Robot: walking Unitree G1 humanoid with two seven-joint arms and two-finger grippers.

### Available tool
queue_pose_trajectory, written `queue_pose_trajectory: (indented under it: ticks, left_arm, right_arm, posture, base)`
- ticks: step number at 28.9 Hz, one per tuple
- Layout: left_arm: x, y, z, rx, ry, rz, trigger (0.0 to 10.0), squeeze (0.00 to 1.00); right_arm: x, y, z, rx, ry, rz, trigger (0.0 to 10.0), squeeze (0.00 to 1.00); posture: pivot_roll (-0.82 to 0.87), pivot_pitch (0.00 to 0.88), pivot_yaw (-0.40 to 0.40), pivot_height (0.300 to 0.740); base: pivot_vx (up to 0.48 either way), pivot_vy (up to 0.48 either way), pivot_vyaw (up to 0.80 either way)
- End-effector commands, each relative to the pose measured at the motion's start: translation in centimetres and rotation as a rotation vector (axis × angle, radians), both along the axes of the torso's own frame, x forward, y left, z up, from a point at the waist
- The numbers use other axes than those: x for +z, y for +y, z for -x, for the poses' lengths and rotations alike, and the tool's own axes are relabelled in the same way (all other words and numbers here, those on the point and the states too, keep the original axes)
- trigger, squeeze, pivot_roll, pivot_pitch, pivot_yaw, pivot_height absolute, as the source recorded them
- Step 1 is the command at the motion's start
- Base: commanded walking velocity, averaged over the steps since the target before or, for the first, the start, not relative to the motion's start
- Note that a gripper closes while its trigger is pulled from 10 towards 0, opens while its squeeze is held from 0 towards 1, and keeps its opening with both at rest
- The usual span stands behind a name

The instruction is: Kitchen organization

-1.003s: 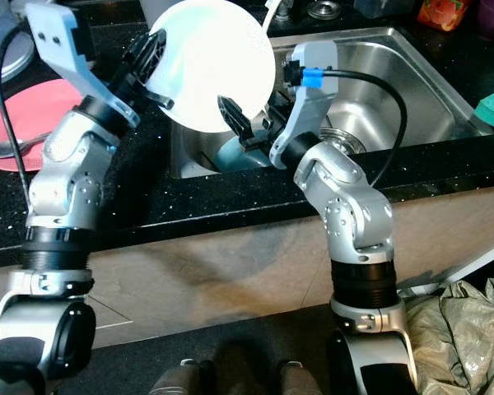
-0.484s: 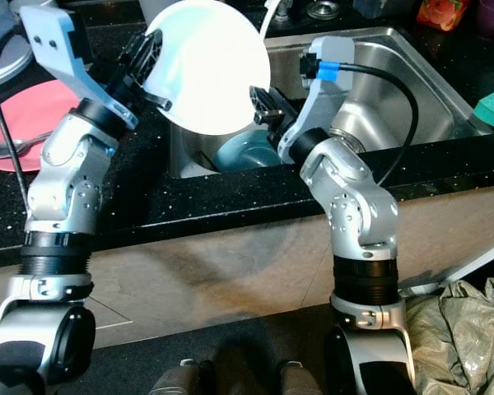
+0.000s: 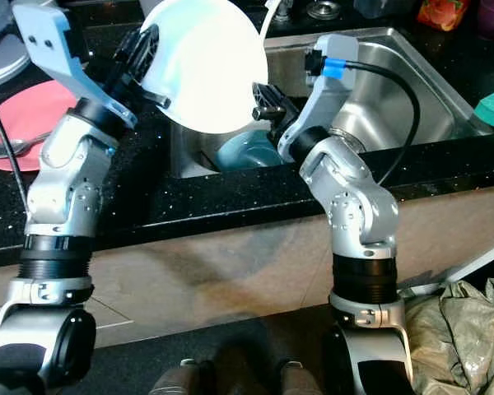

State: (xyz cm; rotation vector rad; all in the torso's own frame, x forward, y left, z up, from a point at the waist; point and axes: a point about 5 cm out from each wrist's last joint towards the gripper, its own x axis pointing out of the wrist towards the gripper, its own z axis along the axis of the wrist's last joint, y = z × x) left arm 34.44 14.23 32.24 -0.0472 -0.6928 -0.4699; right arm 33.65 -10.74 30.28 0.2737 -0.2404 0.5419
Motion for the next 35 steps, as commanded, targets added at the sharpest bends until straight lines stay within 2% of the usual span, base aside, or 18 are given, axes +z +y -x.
queue_pose_trajectory:
  ticks: [1, 4, 5, 6, 7, 12, 17, 19, 22, 24, 25, 26, 27, 29, 30, 31, 32, 35]
  left_arm:
    - [0.2, -0.6, 0.3, -0.021, -0.016, -0.027, 10.0, 1.00]
    - [0.1, -0.4, 0.2, 0.012, -0.006, -0.031, 10.0, 1.00]
    - [0.1, -0.4, 0.2, 0.021, -0.003, -0.029, 10.0, 0.36]
    - [0.1, -0.4, 0.2, 0.021, -0.003, -0.029, 10.0, 0.36]
    - [0.2, 0.4, 0.0, 0.088, -0.004, -0.018, 10.0, 0.00]
    - [0.6, 1.5, -0.1, 0.144, -0.011, 0.017, 10.0, 0.00]
    - [0.7, 1.9, -0.2, 0.164, -0.016, 0.008, 10.0, 0.00]
    - [0.8, 2.2, -0.3, 0.185, -0.020, -0.002, 10.0, 0.00]
    - [0.7, 2.4, -0.4, 0.198, -0.009, -0.011, 10.0, 0.00]
    - [0.6, 2.2, -0.4, 0.201, -0.010, -0.043, 10.0, 0.00]
    - [0.1, 1.4, -0.7, 0.178, 0.025, -0.110, 10.0, 0.00]
    - [-0.9, -0.1, -1.0, 0.133, 0.064, -0.228, 10.0, 0.00]
    - [-0.9, -0.1, -1.0, 0.133, 0.064, -0.228, 10.0, 0.00]
    - [-1.5, -1.0, -1.0, 0.100, 0.072, -0.299, 10.0, 0.00]
    - [-1.7, -1.3, -1.0, 0.088, 0.073, -0.329, 10.0, 0.00]
    - [-1.8, -1.5, -1.0, 0.083, 0.075, -0.343, 10.0, 0.00]
    - [-2.0, -1.7, -1.1, 0.067, 0.085, -0.360, 10.0, 0.00]
    - [-2.5, -2.0, -1.1, 0.031, 0.121, -0.407, 10.0, 0.00]
  right_arm:
    - [-0.3, 0.7, 0.0, 0.032, 0.011, 0.010, 0.0, 0.00]
    - [-0.1, 0.5, -0.1, 0.023, 0.008, -0.005, 0.0, 0.00]
    - [0.0, 0.4, -0.1, 0.020, 0.007, -0.009, 0.0, 0.00]
    - [0.0, 0.4, -0.1, 0.020, 0.007, -0.009, 0.0, 0.00]
    - [0.2, -0.4, -0.4, -0.021, 0.001, -0.022, 0.0, 0.00]
    - [0.5, -2.1, -1.0, -0.109, -0.008, -0.051, 0.0, 0.00]
    - [0.7, -3.6, -1.6, -0.198, -0.011, -0.071, 0.0, 0.00]
    - [0.7, -4.9, -2.1, -0.293, -0.021, -0.041, 0.0, 0.00]
    - [0.8, -5.8, -2.4, -0.362, -0.036, 0.013, 0.0, 0.00]
    - [0.7, -5.9, -2.5, -0.373, -0.043, 0.047, 0.0, 0.00]
    - [0.4, -5.7, -2.7, -0.378, -0.052, 0.101, 0.0, 0.00]
    - [-0.2, -5.1, -3.1, -0.377, -0.066, 0.179, 0.0, 0.00]
    - [-0.2, -5.1, -3.1, -0.377, -0.066, 0.179, 0.0, 0.00]
    - [-0.7, -4.5, -3.5, -0.369, -0.073, 0.224, 0.0, 0.00]
    - [-1.0, -4.2, -3.7, -0.377, -0.081, 0.258, 4.1, 0.00]
    - [-1.1, -4.1, -3.9, -0.383, -0.087, 0.280, 4.1, 0.00]
    - [-1.3, -3.9, -4.2, -0.386, -0.088, 0.299, 10.0, 0.00]
    - [-1.6, -3.5, -5.2, -0.405, -0.100, 0.348, 10.0, 0.00]
  posture:
    - [0.00, 0.189, 0.026, 0.740]
    - [0.00, 0.189, 0.026, 0.740]
    - [0.00, 0.189, 0.026, 0.740]
    - [0.00, 0.189, 0.026, 0.740]
    - [0.00, 0.190, 0.026, 0.740]
    - [0.00, 0.190, 0.027, 0.740]
    - [0.00, 0.191, 0.025, 0.740]
    - [0.00, 0.192, 0.025, 0.740]
    - [0.00, 0.193, 0.024, 0.740]
    - [0.01, 0.194, 0.024, 0.740]
    - [0.01, 0.194, 0.025, 0.740]
    - [0.00, 0.195, 0.027, 0.740]
    - [0.00, 0.195, 0.027, 0.740]
    - [0.00, 0.198, 0.031, 0.740]
    - [0.00, 0.198, 0.033, 0.740]
    - [0.00, 0.198, 0.033, 0.740]
    - [0.00, 0.200, 0.035, 0.740]
    - [0.00, 0.200, 0.035, 0.740]
  base:
    - [0.000, 0.000, 0.00]
    - [0.000, 0.000, 0.00]
    - [0.000, 0.000, 0.00]
    - [0.000, 0.000, 0.00]
    - [0.000, 0.000, 0.00]
    - [0.000, 0.000, 0.00]
    - [0.000, 0.000, 0.00]
    - [0.000, 0.000, 0.00]
    - [0.000, 0.000, 0.00]
    - [0.000, 0.000, 0.00]
    - [0.000, 0.000, 0.00]
    - [0.000, 0.000, 0.00]
    - [0.000, 0.000, 0.00]
    - [0.000, 0.000, 0.00]
    - [0.000, 0.000, 0.00]
    - [0.000, 0.000, 0.00]
    - [0.000, 0.000, 0.00]
    - [0.000, 0.000, 0.00]
